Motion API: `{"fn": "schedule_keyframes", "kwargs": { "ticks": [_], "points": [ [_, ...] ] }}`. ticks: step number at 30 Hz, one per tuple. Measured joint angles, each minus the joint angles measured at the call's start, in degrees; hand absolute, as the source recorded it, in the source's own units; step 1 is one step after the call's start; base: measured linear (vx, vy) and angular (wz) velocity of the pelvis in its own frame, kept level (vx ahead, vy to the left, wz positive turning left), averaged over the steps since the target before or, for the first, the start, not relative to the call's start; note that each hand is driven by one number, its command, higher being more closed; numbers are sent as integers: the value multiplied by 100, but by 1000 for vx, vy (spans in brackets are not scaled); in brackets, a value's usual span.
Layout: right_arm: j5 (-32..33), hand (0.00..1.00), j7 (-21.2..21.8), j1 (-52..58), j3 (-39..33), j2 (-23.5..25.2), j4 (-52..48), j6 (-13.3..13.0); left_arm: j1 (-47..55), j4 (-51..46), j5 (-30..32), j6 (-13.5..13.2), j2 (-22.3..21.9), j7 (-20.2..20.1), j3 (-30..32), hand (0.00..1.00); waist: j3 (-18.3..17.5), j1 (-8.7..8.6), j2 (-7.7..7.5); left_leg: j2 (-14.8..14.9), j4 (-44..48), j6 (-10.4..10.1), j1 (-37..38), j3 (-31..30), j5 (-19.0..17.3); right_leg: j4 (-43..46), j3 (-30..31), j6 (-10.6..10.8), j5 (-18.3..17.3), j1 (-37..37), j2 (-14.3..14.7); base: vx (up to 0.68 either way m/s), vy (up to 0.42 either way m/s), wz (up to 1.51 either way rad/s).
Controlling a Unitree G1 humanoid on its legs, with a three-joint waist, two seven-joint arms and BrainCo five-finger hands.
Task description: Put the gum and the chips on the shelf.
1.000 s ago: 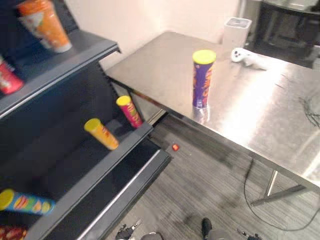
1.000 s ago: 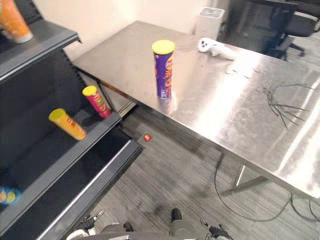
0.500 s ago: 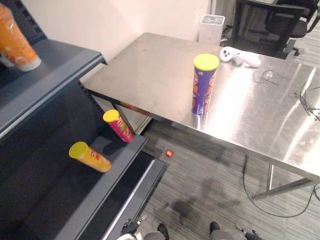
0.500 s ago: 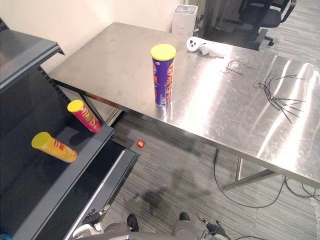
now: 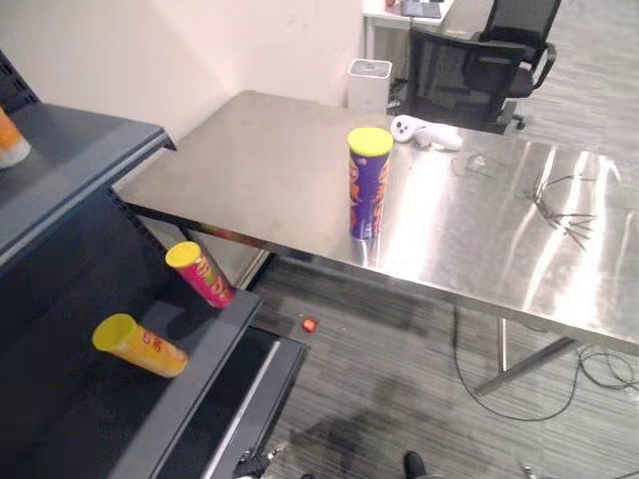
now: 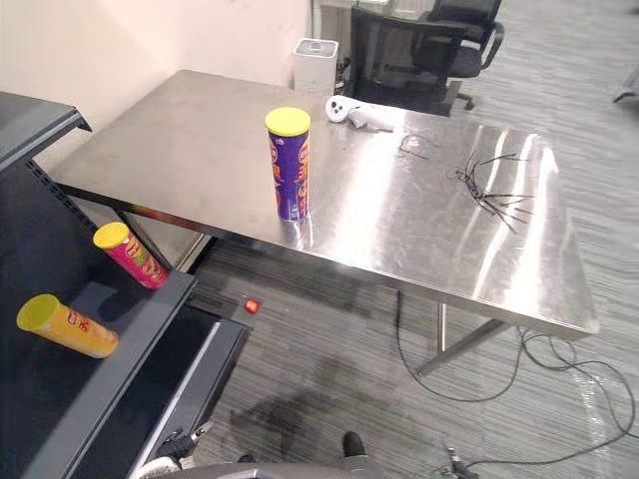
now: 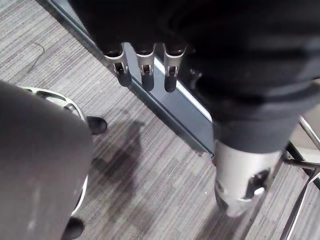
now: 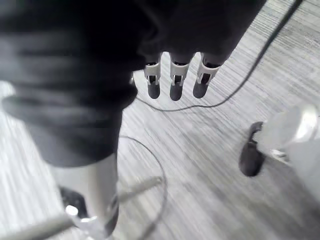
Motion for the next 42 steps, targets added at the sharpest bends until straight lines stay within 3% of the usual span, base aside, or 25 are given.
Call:
{"fn": "schedule_keyframes", "kwargs": {
  "ticks": [5, 6, 9, 13, 16, 21, 27, 37, 42],
  "points": [
    [192, 0, -504, 14, -199, -381, -2095, -84, 125, 37, 4, 2, -81, 21, 264, 0, -69, -106, 94, -84, -140, 12, 163, 197, -1, -134, -33, 13, 31, 35, -97, -31, 3, -21],
    [129, 0, -732, -3, -258, -609, -3010, -224, 186, 23, 6, 2, -134, 25, 308, 0, -136, -100, 195, -96, -199, 24, 211, 260, 10, -135, -22, 65, 63, 27, -101, 2, -9, -16],
    [-319, 0, -1108, -326, -257, -1109, -4208, -433, 344, -159, 24, 1, -205, 44, 313, 0, -202, -101, 279, -76, -301, 23, 290, 306, 31, -132, 15, 112, 93, 23, -54, 16, -43, -16],
    [-863, 0, -1342, -614, -112, -1406, -4981, -545, 356, -184, 24, 2, -166, 34, 196, 0, -266, -92, 161, -17, -387, -9, 311, 266, 82, -141, -101, 119, 99, 26, 18, 1, -76, 3],
    [-1225, 0, -1217, -690, 590, -1614, -5581, -569, 357, -183, 50, 5, -137, 11, 23, 0, -311, -98, 92, -28, -388, -7, 295, 200, 81, -142, -182, 121, 100, 19, 11, 1, -57, 2],
    [-1442, 0, -671, -744, 1272, -1693, -5694, -595, 329, -246, 231, 0, -15, -69, -201, 0, -315, -87, -20, -77, -355, -4, 155, -227, 80, -146, -431, 123, 100, 12, -48, -9, -42, 19],
    [-1433, 0, -51, -918, 2355, -1949, -5689, -590, 322, -352, 229, -4, 99, -151, -441, 0, -237, -67, 4, -106, -156, 25, -141, -603, 62, -112, -673, 134, 107, -54, -111, -24, -37, 22],
    [-1424, 0, 294, -1553, 3676, -1939, -5470, -493, 154, -408, 214, -10, 148, -133, -724, 0, 74, 110, 116, -116, 9, 78, -454, -1115, 126, -38, -1100, 130, 104, -69, -135, -37, -24, 22],
    [-1426, 0, 339, -1858, 3898, -1862, -5313, -484, 100, -411, 209, -12, 194, -114, -751, 0, 166, 194, 93, -128, 10, 91, -529, -1224, 156, -15, -1234, 130, 104, -67, -138, 6, -8, 12]
  ]
}}
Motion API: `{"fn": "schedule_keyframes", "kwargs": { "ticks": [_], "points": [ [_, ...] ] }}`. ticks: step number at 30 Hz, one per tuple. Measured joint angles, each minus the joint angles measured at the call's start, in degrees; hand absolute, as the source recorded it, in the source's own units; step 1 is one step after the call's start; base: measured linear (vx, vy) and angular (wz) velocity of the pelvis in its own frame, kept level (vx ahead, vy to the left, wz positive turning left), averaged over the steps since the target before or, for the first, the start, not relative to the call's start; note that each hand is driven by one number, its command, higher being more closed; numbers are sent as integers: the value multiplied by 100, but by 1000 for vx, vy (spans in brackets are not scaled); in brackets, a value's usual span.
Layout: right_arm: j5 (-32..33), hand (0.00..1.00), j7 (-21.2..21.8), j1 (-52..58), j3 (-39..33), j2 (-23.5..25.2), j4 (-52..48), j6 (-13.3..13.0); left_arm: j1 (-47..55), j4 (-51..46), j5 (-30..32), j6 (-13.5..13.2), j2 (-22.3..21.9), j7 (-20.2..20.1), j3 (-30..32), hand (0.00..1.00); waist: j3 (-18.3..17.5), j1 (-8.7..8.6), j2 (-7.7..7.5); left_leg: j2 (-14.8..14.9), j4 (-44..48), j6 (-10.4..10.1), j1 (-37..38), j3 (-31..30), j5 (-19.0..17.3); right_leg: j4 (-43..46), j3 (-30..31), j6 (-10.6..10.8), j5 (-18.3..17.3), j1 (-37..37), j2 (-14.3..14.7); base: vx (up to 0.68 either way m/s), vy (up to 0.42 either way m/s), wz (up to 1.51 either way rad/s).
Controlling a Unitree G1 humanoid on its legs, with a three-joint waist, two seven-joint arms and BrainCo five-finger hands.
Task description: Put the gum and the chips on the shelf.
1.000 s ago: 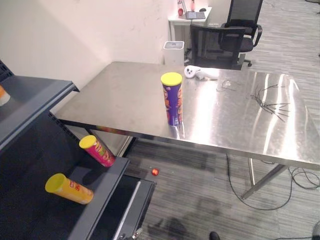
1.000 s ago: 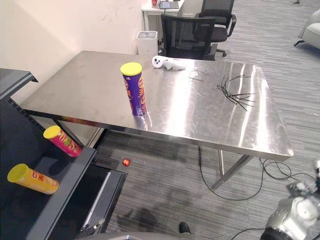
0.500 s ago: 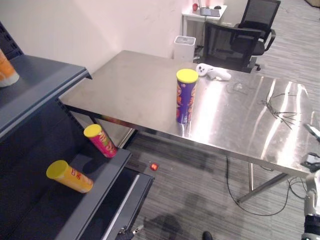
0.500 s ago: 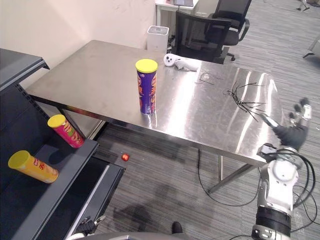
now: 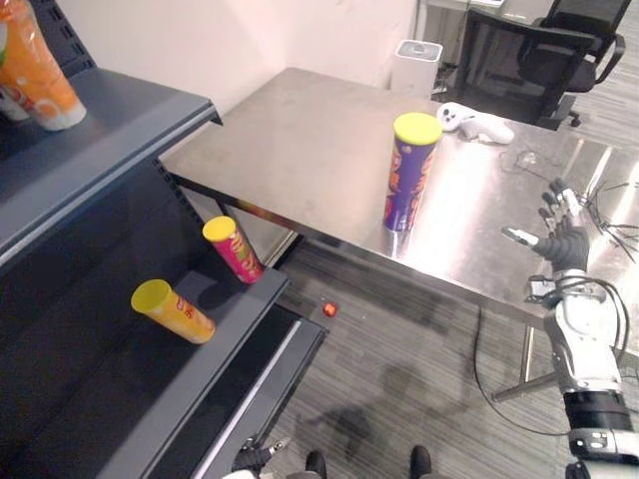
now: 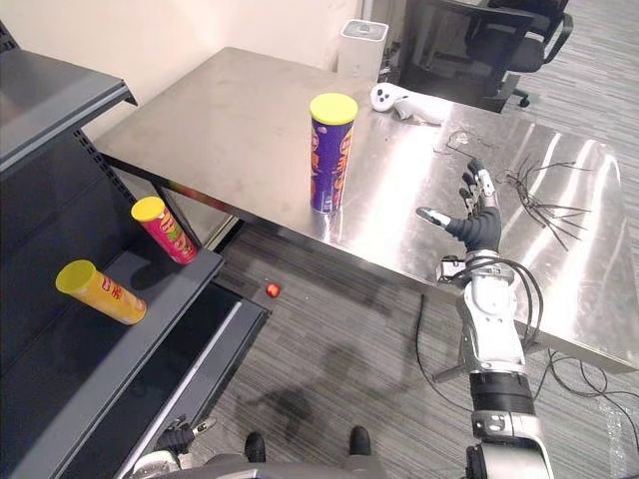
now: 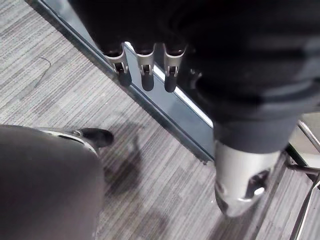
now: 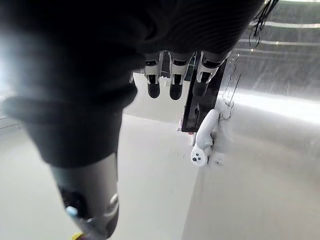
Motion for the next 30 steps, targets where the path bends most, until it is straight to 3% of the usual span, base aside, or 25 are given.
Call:
{"fn": "schedule_keyframes", "kwargs": {
  "ticks": [10, 18, 30],
  "points": [
    [-1, 0, -70, -582, 359, 89, 496, 42, 6, 13, 15, 8, 132, 43, -130, 0, 193, 46, -21, -56, -12, 51, -88, -224, 58, 58, -263, -1, 1, 15, -40, -1, 1, 11],
    [58, 0, -161, -965, 595, 356, 846, 60, 140, 20, 15, 14, 153, 168, -178, 0, 268, 192, -92, -76, -113, 59, -87, -258, 163, 71, -296, -16, 21, -8, -57, -25, -6, 4],
    [268, 0, -119, -1177, 799, 434, 850, 74, 229, 10, 19, 17, 161, 177, -184, 0, 372, 206, -143, -109, -481, 65, 3, -267, 456, 70, -305, -19, 75, -93, -68, -48, -13, 0]
  ]
}}
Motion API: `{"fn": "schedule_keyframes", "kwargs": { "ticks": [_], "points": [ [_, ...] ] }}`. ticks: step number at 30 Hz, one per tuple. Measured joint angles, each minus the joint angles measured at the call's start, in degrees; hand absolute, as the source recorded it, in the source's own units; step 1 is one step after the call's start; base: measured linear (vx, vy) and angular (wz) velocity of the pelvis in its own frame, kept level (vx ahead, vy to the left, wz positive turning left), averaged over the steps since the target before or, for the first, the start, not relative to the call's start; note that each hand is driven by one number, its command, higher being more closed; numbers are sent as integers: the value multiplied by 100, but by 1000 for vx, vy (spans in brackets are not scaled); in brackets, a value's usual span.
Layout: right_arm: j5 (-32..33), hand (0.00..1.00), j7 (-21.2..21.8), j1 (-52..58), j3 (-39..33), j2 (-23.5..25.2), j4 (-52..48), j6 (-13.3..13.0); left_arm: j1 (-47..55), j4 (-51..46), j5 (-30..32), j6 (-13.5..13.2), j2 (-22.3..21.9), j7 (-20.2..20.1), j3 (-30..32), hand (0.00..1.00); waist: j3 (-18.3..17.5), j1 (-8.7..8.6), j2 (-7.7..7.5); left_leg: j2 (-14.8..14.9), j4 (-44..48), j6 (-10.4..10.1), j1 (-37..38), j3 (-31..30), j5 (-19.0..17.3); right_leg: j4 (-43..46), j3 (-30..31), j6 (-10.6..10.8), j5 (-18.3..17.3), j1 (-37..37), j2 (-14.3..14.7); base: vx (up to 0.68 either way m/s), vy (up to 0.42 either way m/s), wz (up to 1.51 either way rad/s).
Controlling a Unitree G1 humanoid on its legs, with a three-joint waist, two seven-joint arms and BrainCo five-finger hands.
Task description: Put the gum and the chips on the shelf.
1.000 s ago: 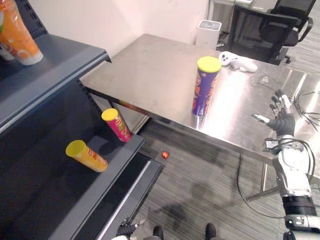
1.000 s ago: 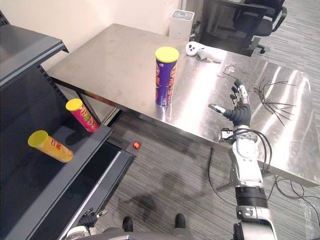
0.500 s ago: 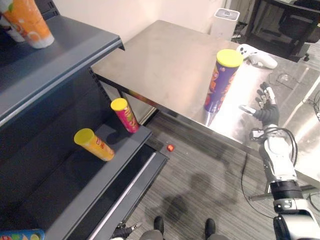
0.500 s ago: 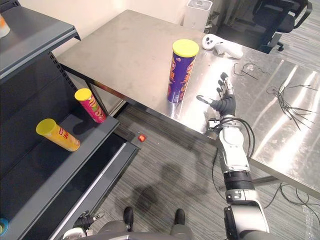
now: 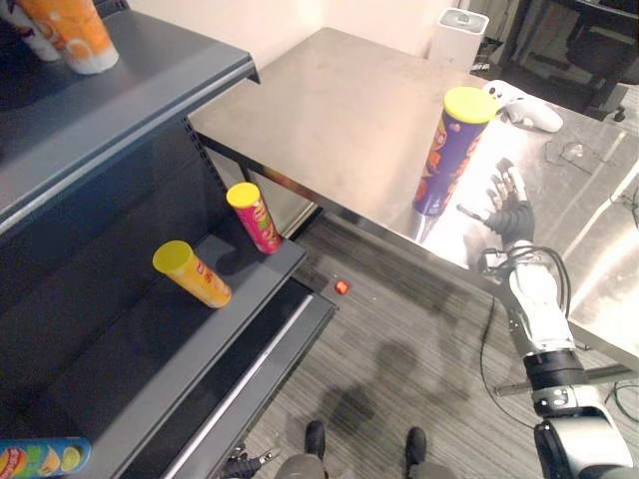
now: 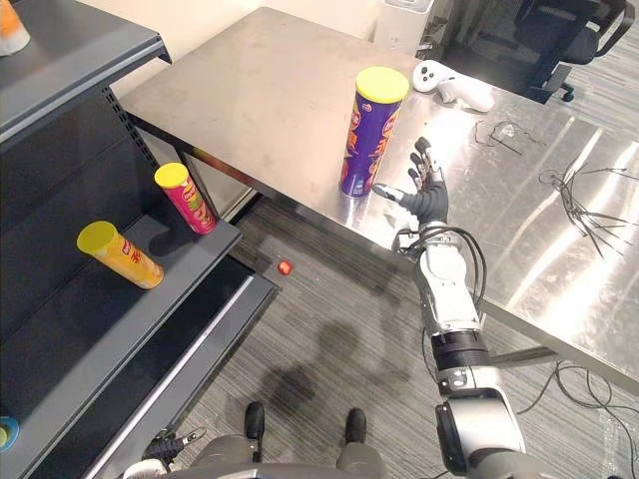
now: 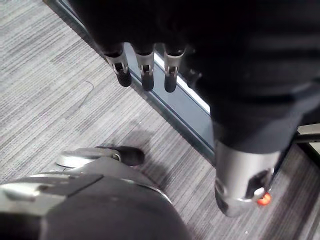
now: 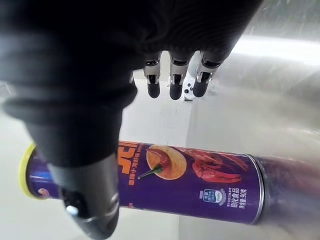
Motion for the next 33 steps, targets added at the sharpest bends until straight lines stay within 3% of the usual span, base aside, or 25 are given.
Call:
{"fn": "schedule_keyframes", "kwargs": {
  "ticks": [16, 23, 24, 33],
  "points": [
    [1, 0, -133, -558, 7, -1, 88, 104, 58, -3, 22, 4, 11, 15, -34, 0, 55, 111, -39, -10, -127, 10, -7, -93, 76, -38, -89, 0, 0, 0, 6, -1, -3, 2],
    [1, 0, -268, -1007, 15, -1, 272, 168, 60, -118, -16, 2, 17, 23, -34, 0, 260, 192, -82, -32, -128, 21, -54, -154, 95, -47, -149, 0, 0, -4, -10, -17, -5, 5],
    [1, 100, -297, -1058, 14, -1, 287, 169, 60, -120, -18, 1, 19, 28, -35, 0, 268, 185, -81, -44, -127, 23, -96, -194, 103, -72, -186, 3, 2, -8, -16, -9, -4, 11],
    [-3, 100, -413, -1669, 11, -2, 700, 232, 51, -202, -75, -1, 11, 89, -36, 0, 306, 227, -82, -29, -131, 19, -207, -365, 138, -93, -341, 3, 3, -6, -13, 0, -5, 10]
  ]
}}
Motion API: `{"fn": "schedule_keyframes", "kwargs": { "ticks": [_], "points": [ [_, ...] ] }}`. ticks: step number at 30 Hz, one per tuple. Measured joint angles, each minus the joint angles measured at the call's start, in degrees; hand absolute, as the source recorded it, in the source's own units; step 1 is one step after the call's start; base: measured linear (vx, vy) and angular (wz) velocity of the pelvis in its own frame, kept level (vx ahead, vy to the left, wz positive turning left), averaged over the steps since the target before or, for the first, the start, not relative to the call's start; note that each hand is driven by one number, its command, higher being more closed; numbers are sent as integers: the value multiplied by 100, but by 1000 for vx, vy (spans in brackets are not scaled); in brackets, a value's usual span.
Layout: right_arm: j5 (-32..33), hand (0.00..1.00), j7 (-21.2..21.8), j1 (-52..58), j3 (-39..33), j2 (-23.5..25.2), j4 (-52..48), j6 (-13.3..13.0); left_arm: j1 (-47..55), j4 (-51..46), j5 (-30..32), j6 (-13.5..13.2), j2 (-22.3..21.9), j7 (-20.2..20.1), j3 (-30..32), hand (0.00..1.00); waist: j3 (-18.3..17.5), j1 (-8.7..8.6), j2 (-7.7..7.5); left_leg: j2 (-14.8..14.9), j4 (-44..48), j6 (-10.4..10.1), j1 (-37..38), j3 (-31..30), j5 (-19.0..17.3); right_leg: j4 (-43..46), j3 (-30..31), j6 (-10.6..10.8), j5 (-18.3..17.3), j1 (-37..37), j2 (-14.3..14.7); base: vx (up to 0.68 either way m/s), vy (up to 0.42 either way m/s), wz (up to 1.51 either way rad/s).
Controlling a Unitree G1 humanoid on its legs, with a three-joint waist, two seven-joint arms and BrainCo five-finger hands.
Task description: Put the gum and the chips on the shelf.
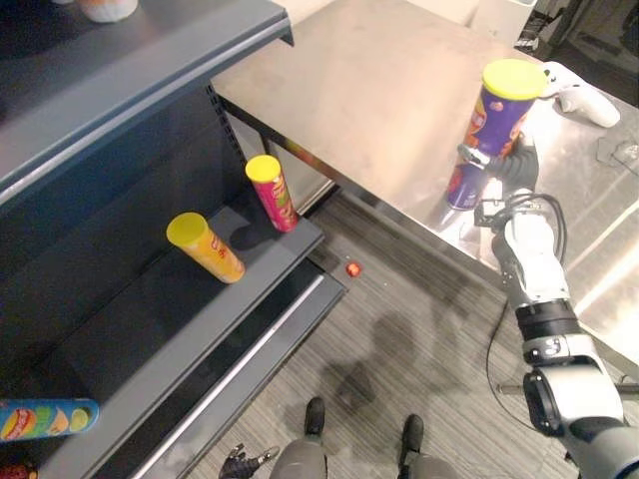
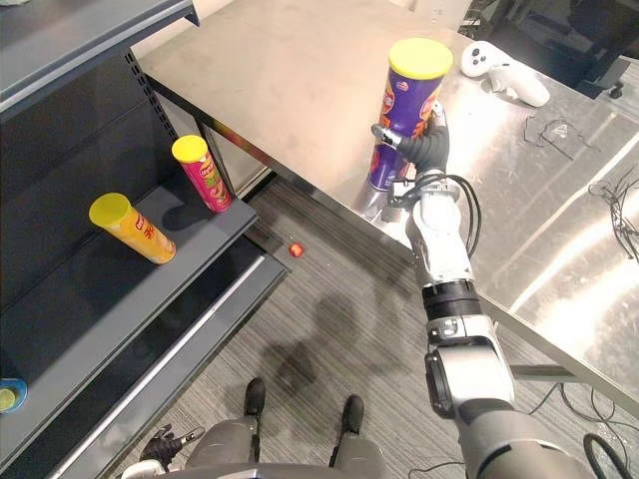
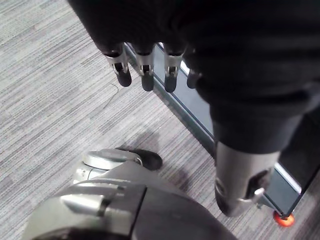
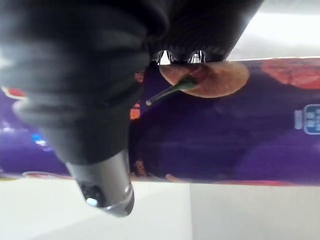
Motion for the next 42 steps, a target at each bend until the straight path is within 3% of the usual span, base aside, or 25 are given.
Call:
{"fn": "schedule_keyframes", "kwargs": {
  "ticks": [4, 11, 16, 22, 31, 37, 40, 42],
  "points": [
    [-9, 100, -97, -93, -4, -1, 0, 20, -15, -38, 0, 0, -1, 64, -1, 0, 0, 84, 0, 12, -9, 0, -2, -6, 0, -5, -4, 0, 0, 0, 7, 0, 0, 0],
    [-18, 100, -104, 54, -26, 2, -37, 99, -8, -101, 14, 21, -5, 107, -75, 0, 0, 74, -2, -37, -118, 6, 8, -100, 84, -23, -129, 0, 0, 25, -17, -10, 2, 8],
    [-17, 100, -44, 640, -70, 152, -972, 97, 7, -159, 81, 49, -8, 103, -51, 0, -5, 55, -9, -23, -136, 9, 171, -76, 85, -24, -85, 0, 0, 151, -21, -2, 2, -2],
    [10, 100, 233, 1687, -114, 364, -2396, -67, 76, -153, 126, 57, 4, 85, 58, 0, -138, -99, -103, 68, -143, -30, 353, 138, 54, -20, 111, -1, -2, 206, 29, -47, -22, -19],
    [210, 100, 606, 3122, -253, 633, -3197, -119, 246, -18, 353, 119, 19, -29, 177, 0, -532, -324, -125, 161, -144, -86, 605, 261, 21, 85, 245, -64, -55, 309, 116, -52, -22, -9],
    [273, 100, 823, 3565, 179, 784, -3235, -186, 221, 85, 338, 130, 26, -76, 261, 0, -576, -383, -89, 214, 300, -186, 467, -136, -31, 1118, -5, -200, -594, 131, 79, -45, -36, 32],
    [381, 100, 901, 3562, 423, 891, -3144, -194, 104, 72, 308, 124, 6, -65, 274, 0, -500, -359, 21, 256, 690, -266, 10, -751, -13, 1389, -556, -321, -760, 88, 128, -90, -73, 91],
    [425, 100, 945, 3563, 456, 882, -3108, -194, 51, 66, 280, 123, -51, -22, 274, 0, -384, -311, 194, 264, 728, -401, -240, -1159, 74, 1780, -988, -435, -1019, -38, 107, -231, -146, 113]
  ]
}}
